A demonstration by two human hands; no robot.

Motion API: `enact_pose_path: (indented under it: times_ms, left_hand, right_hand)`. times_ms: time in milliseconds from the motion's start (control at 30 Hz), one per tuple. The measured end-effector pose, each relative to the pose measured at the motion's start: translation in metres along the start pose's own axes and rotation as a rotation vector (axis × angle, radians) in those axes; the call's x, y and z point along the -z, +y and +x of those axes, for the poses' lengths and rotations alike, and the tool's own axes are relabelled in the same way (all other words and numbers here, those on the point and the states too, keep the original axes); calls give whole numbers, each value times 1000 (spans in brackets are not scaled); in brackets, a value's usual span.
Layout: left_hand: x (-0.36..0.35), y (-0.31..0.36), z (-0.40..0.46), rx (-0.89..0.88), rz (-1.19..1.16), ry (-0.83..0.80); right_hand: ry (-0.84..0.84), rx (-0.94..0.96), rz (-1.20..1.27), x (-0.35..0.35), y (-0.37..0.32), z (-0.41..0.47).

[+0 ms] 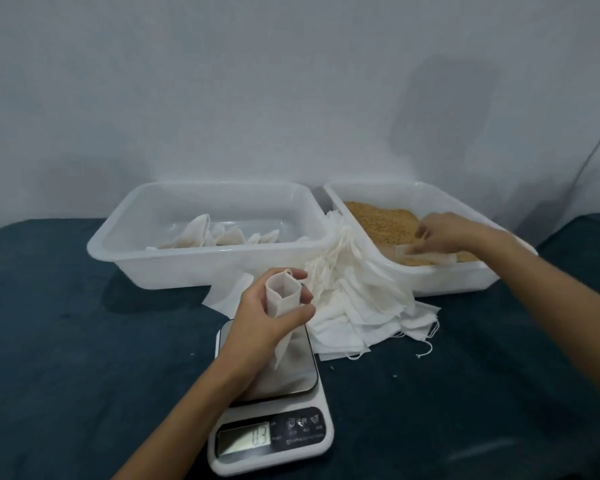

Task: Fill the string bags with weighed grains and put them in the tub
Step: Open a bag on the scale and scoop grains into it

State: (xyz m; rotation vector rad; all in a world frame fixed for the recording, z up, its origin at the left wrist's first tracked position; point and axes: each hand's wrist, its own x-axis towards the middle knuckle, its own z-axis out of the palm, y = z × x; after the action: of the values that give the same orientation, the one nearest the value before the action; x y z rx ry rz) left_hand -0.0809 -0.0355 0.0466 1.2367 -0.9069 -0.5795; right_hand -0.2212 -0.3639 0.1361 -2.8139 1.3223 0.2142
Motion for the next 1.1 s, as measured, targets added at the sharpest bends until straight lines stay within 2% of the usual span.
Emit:
enact_pose_path:
  times_ms: [100, 267, 467, 600, 700, 800, 967, 1100]
  left_hand:
    - [0, 1, 0, -12, 10, 8]
    - [1, 4, 0, 15, 23, 12]
    - [1, 4, 0, 21, 24, 27]
    - [0, 5, 0, 24, 31, 22]
    - [0, 6, 0, 24, 20, 29]
    - [1, 5, 0, 23, 11, 32]
    - [1, 5, 0, 24, 32, 37]
    - [0, 5, 0, 23, 41, 37]
  right_hand:
    - [-58, -24, -21, -30, 15, 18]
    - [18, -56, -72, -37, 27, 38]
    - [129, -84, 20, -35, 54, 32]
    - [233, -124, -241, -32, 69, 23]
    - [210, -143, -446, -27, 81, 19]
    - [225, -164, -546, -23, 91, 20]
    - [264, 25, -647, -21, 99, 25]
    - [221, 149, -468, -28, 92, 27]
